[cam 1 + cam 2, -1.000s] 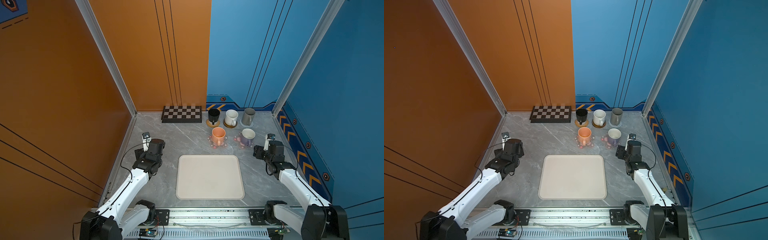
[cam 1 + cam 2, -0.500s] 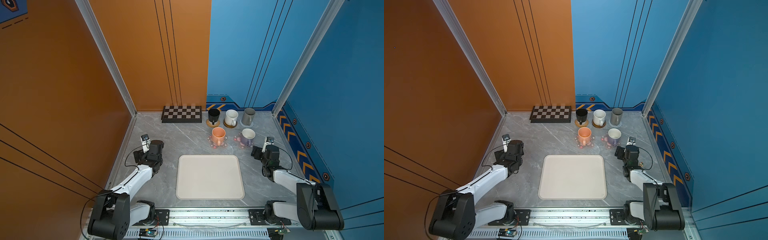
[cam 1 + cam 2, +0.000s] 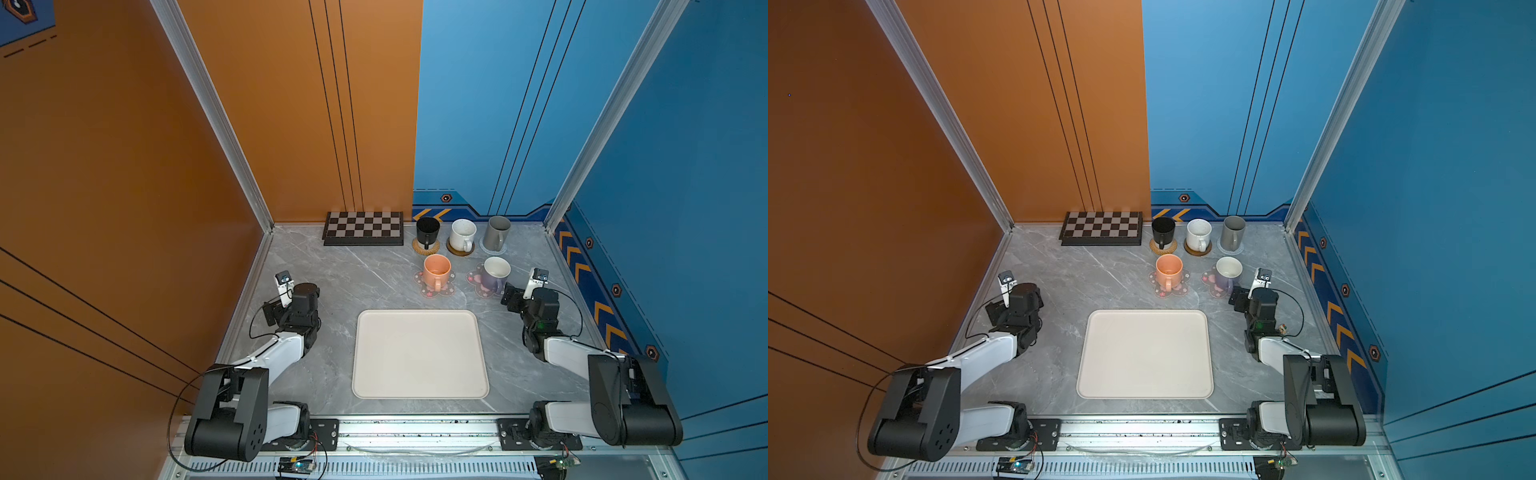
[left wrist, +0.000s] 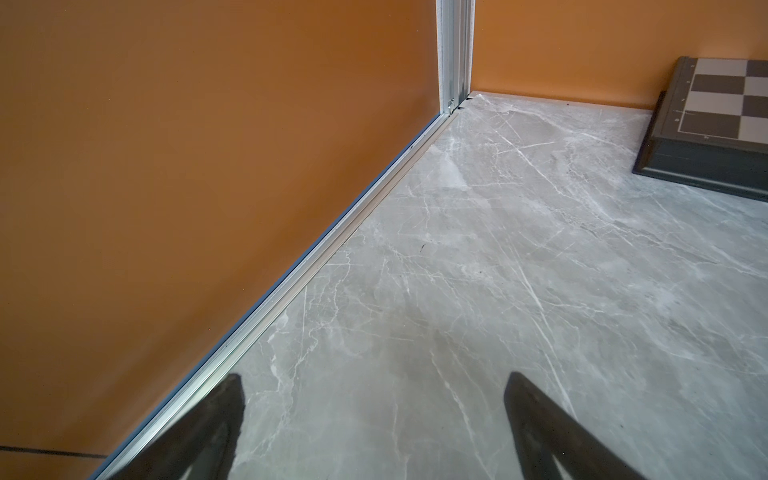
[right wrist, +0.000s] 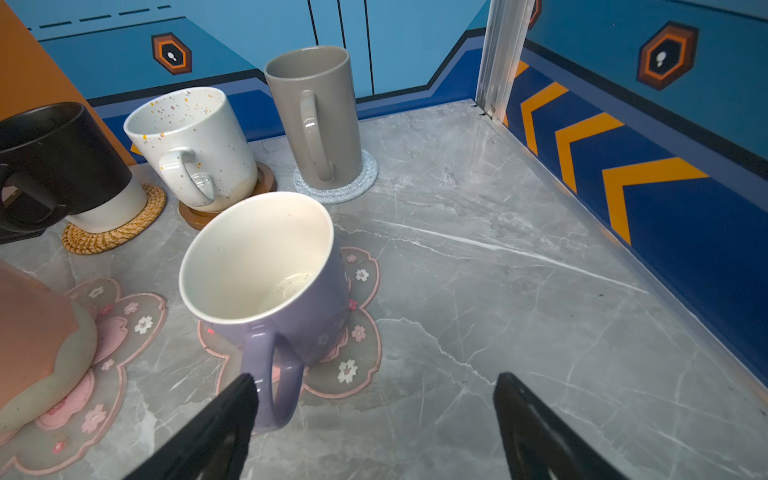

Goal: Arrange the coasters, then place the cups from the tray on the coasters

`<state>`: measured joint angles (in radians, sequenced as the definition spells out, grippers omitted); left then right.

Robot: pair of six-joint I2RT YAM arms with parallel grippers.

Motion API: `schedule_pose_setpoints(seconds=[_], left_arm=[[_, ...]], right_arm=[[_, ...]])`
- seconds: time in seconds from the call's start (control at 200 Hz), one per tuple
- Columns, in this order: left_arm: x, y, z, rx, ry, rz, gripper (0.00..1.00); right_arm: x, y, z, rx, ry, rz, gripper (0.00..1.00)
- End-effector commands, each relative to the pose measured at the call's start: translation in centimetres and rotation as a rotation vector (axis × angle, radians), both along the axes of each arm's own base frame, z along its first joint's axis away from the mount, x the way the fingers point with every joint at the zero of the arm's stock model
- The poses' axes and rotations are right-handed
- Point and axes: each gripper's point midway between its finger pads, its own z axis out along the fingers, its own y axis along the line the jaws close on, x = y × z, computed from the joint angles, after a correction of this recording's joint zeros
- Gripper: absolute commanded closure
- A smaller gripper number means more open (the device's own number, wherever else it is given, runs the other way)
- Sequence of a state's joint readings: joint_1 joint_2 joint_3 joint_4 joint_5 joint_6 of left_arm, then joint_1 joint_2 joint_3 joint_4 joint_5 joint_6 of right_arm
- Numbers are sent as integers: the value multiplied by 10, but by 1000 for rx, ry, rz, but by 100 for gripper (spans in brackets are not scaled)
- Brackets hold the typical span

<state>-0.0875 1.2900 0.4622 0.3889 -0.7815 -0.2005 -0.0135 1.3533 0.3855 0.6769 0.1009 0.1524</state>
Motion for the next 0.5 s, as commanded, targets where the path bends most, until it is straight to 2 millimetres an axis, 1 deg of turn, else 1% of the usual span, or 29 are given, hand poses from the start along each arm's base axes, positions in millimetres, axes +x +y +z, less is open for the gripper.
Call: schedule_pose_setpoints(seconds=[0.0,0.07,0.08,0.095,0.11,0.12,0.155,0.225,0.28,0.37,0.496], left_arm=[[4,-3,0,12,-35,-42,2],[4,-4,-2,8,-50,-55,2],[4,-4,-2,8,-52,-55,2],[4,-4,-3,9,-51,-55,2],[4,-4,-3,10,-52,-56,2],[7,-8,-4,-2,-54,-79,2],[9,-11,-5,-7,-53,-99,2],[11,-14,-7,-9,-54,-119,2],[14,-15,-7,-8,-56,-134,2],[15,-15,-6,-3,-62,-131,2],[19,-17,-6,-10,-64,-141,2]], right_arm=[[2,1,2,-41,-34,26,9],[4,1,-3,-36,-72,29,7],[4,2,-4,-37,-76,33,6],[4,4,-6,-38,-79,42,1],[4,5,-9,-40,-79,48,0],[4,6,-10,-43,-79,52,0],[4,9,-13,-55,-86,61,0],[5,17,-16,-80,-93,94,0],[8,23,-18,-89,-67,125,0],[12,28,-22,-84,-41,156,0],[13,28,-22,-81,-37,162,0]])
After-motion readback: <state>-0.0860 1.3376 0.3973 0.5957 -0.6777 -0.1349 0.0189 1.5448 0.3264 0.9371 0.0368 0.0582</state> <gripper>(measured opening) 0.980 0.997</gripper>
